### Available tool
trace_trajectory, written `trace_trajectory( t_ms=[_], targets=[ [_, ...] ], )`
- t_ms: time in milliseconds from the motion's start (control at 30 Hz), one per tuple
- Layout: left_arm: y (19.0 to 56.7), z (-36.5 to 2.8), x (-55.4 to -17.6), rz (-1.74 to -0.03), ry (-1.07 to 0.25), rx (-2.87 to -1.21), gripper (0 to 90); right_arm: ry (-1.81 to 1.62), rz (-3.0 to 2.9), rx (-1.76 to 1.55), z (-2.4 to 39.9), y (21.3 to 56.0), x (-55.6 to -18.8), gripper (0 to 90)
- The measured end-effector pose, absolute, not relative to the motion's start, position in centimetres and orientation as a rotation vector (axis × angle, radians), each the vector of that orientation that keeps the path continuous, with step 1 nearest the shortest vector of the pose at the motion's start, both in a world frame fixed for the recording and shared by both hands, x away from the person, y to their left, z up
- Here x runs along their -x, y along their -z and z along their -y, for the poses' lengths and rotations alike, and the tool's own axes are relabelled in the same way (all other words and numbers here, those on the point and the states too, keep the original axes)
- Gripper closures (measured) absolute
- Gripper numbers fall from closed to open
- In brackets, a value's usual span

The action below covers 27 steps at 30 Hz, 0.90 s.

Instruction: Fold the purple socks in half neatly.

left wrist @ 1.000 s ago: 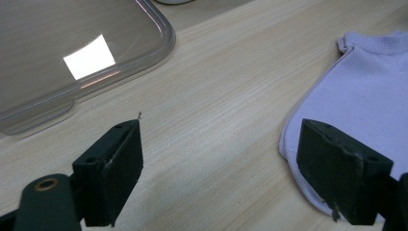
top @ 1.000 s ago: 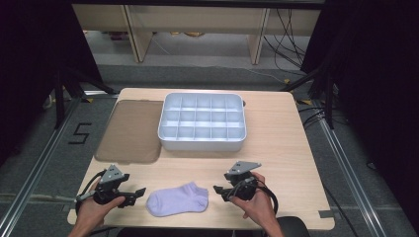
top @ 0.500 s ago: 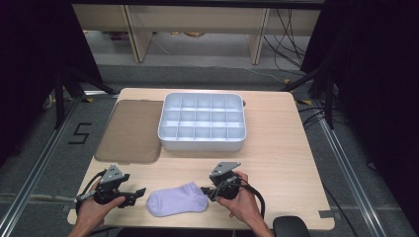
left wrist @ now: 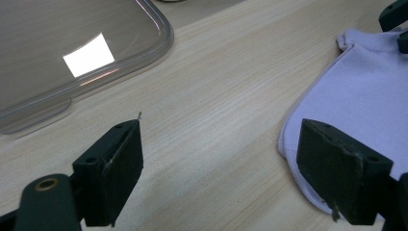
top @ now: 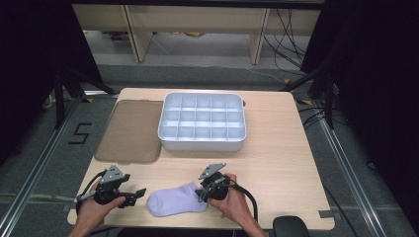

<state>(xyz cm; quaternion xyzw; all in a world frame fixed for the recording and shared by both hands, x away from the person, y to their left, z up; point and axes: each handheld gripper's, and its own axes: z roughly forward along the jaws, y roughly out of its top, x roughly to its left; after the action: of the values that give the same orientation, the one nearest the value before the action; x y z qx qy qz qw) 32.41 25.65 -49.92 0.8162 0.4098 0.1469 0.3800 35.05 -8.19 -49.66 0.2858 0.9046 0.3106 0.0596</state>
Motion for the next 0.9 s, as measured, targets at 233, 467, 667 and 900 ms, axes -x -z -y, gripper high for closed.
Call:
trace_trajectory(
  t_ms=[233, 467, 667, 900],
  targets=[
    [50.0, -25.5, -32.3, -1.041, -0.38, -2.067, 16.0, -0.936, -2.762, -0.875, 8.2, 49.8, -35.0, 77.5],
    [50.0, -25.5, -32.3, -1.034, -0.375, -2.072, 16.1, -1.002, -2.769, -0.754, 8.4, 49.6, -35.1, 85.2],
    [50.0, -25.4, -32.3, -1.045, -0.367, -2.058, 16.1, -0.995, -2.77, -0.726, 9.0, 48.5, -34.8, 85.4],
    [50.0, -25.5, -32.2, -1.026, -0.367, -2.07, 16.2, -0.987, -2.768, -0.721, 10.4, 47.7, -34.8, 85.5]
  ],
)
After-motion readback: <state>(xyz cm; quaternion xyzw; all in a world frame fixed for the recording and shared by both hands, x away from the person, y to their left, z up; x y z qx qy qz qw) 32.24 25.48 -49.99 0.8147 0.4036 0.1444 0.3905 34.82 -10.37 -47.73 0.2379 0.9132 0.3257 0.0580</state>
